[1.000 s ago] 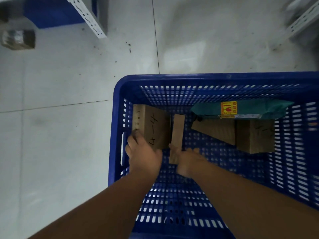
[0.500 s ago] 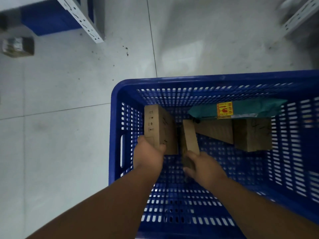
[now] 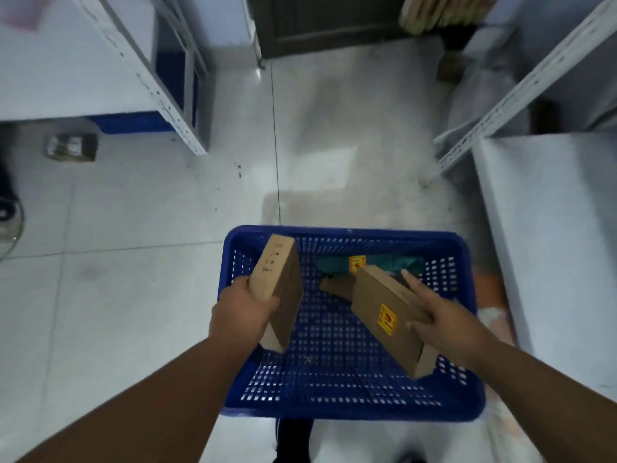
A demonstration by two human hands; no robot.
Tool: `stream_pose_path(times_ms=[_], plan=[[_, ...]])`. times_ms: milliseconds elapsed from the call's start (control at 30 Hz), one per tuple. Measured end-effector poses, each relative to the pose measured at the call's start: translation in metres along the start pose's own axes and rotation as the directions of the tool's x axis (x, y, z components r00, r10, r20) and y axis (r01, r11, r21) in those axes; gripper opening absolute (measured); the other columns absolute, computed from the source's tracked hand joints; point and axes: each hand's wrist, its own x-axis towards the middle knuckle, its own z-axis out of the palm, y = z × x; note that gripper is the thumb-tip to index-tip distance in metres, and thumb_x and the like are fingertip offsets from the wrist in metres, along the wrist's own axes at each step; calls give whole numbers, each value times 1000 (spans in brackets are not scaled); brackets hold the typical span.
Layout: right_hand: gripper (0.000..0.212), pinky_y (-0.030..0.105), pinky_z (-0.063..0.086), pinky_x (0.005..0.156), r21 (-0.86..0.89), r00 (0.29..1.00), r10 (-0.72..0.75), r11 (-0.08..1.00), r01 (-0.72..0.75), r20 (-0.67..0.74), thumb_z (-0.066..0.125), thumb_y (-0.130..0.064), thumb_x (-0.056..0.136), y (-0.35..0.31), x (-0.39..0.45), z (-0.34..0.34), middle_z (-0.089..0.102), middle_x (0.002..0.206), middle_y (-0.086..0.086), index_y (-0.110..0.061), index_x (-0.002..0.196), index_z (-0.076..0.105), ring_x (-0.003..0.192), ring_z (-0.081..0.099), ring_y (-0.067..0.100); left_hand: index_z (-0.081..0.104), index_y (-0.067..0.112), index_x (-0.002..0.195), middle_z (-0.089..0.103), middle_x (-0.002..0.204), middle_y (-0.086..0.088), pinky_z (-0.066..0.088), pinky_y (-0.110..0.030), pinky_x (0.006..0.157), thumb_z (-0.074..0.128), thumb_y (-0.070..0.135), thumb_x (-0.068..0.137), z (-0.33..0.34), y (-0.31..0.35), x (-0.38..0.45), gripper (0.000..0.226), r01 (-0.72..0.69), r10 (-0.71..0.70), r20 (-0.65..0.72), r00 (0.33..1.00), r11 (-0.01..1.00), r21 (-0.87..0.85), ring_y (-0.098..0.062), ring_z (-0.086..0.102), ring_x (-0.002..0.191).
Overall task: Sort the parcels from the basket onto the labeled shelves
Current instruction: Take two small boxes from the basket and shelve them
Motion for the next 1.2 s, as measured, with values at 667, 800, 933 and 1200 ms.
stream_pose_path(times_ms=[667,800,933,1200], plan=[[36,33,53,75,64,831,-105,984,166,-546,78,-30,91,-170,-339,-334,61,107,-2,-25,113,51,93,60,12,56,15,141,60,116,-3,48,-26,69,70,33,97,-245,302,-234,50,-494,482,-124,867,864,-96,-19,59,101],[41,31,50,72,82,760,-117,972,219,-640,78,-31,91,-183,-408,-385,58,109,-2,-25,119,48,94,58,12,61,17,132,69,113,-2,53,-26,69,73,36,95,-284,362,-275,44,-610,597,-130,792,783,-124,-17,68,96],[51,34,49,83,65,684,-127,967,248,-719,80,-33,89,-189,-465,-422,59,123,0,-24,130,51,106,59,19,63,21,119,70,105,-4,53,-28,64,74,41,93,-318,414,-315,34,-685,669,-147,729,709,-169,-20,70,92],[35,37,46,93,-174,512,-219,975,136,-830,75,-30,92,-185,-563,-462,45,119,0,-41,119,56,106,46,16,68,20,113,74,100,-5,52,-27,64,77,36,92,-371,481,-384,28,-794,774,-190,605,564,-228,-20,71,85]])
